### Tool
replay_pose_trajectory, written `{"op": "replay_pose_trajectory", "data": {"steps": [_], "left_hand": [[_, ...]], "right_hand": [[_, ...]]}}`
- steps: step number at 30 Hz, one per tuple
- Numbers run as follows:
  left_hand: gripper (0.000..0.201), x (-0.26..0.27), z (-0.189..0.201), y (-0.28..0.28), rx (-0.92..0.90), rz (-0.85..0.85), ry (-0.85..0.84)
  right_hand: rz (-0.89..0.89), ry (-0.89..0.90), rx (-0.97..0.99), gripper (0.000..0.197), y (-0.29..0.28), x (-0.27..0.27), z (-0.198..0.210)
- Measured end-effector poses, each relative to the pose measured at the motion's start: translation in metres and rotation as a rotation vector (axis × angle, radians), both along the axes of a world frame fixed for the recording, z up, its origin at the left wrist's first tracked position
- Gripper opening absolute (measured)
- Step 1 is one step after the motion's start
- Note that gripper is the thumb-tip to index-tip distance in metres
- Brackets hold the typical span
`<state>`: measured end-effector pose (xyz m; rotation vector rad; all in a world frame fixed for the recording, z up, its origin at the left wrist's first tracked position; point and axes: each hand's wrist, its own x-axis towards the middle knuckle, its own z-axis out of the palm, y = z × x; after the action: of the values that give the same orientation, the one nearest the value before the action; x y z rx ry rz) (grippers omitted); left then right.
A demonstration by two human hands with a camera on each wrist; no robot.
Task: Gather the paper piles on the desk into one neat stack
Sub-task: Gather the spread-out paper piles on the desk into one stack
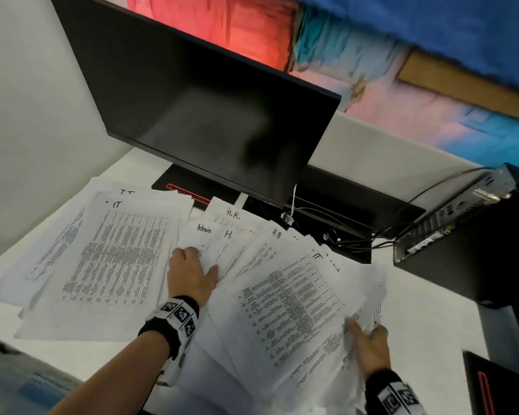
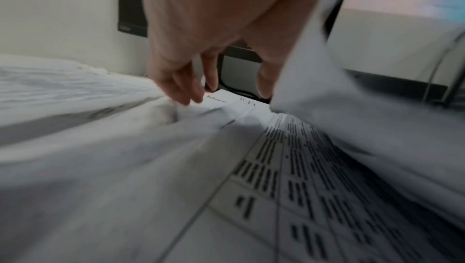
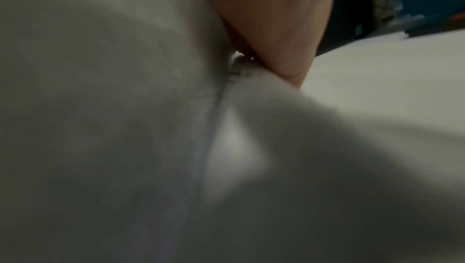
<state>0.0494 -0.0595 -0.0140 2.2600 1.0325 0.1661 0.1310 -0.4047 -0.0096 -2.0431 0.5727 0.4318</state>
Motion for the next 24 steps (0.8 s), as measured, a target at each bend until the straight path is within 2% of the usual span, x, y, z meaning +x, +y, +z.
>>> {"op": "replay_pose_trajectory", "data": {"steps": [2,5,6,8,9,11,13,14,16,18,20,22,24], "left_hand": [[0.048,0.008,0.004,-0.007,-0.012,-0.139,-0.027],[0.063,0.019,0.003,-0.02,-0.186,-0.349,0.218],[0.07,0.021,0.002,-0.022,-0.237,-0.374,0.28],[0.075,0.02,0.001,-0.031,-0.34,-0.423,0.33],[0.078,0.019,0.001,-0.037,-0.387,-0.463,0.346],[0.082,0.019,0.008,-0.051,-0.455,-0.552,0.397],[0.076,0.02,0.018,-0.06,-0.453,-0.613,0.434],[0.065,0.021,0.023,-0.062,-0.447,-0.608,0.415],[0.05,0.021,0.032,-0.059,-0.459,-0.561,0.31],[0.055,0.015,0.045,-0.051,-0.489,-0.503,0.182],[0.052,0.004,0.059,-0.039,-0.583,-0.449,0.046],[0.045,-0.01,0.066,-0.021,-0.707,-0.409,-0.065],[0.041,-0.025,0.063,0.002,-0.732,-0.354,-0.105]], "right_hand": [[-0.017,0.026,0.031,0.035,0.004,-0.005,-0.003],[0.029,0.099,0.15,0.027,0.004,-0.013,-0.002],[0.027,0.116,0.182,0.039,0.007,-0.015,0.003],[-0.01,0.131,0.255,0.08,0.005,-0.016,0.005],[-0.012,0.122,0.282,0.09,0.006,-0.016,0.003],[-0.002,0.121,0.332,0.1,0.016,-0.019,0.003],[-0.029,0.095,0.321,0.106,0.023,-0.021,-0.002],[-0.047,0.074,0.322,0.099,0.024,-0.021,0.001],[-0.042,0.02,0.298,0.07,0.026,-0.02,0.011],[-0.027,-0.053,0.302,0.049,0.023,-0.015,0.032],[-0.012,-0.108,0.342,0.04,0.02,-0.008,0.048],[0.012,-0.1,0.424,0.04,0.024,-0.009,0.057],[0.067,-0.076,0.463,0.031,0.045,-0.016,0.061]]}}
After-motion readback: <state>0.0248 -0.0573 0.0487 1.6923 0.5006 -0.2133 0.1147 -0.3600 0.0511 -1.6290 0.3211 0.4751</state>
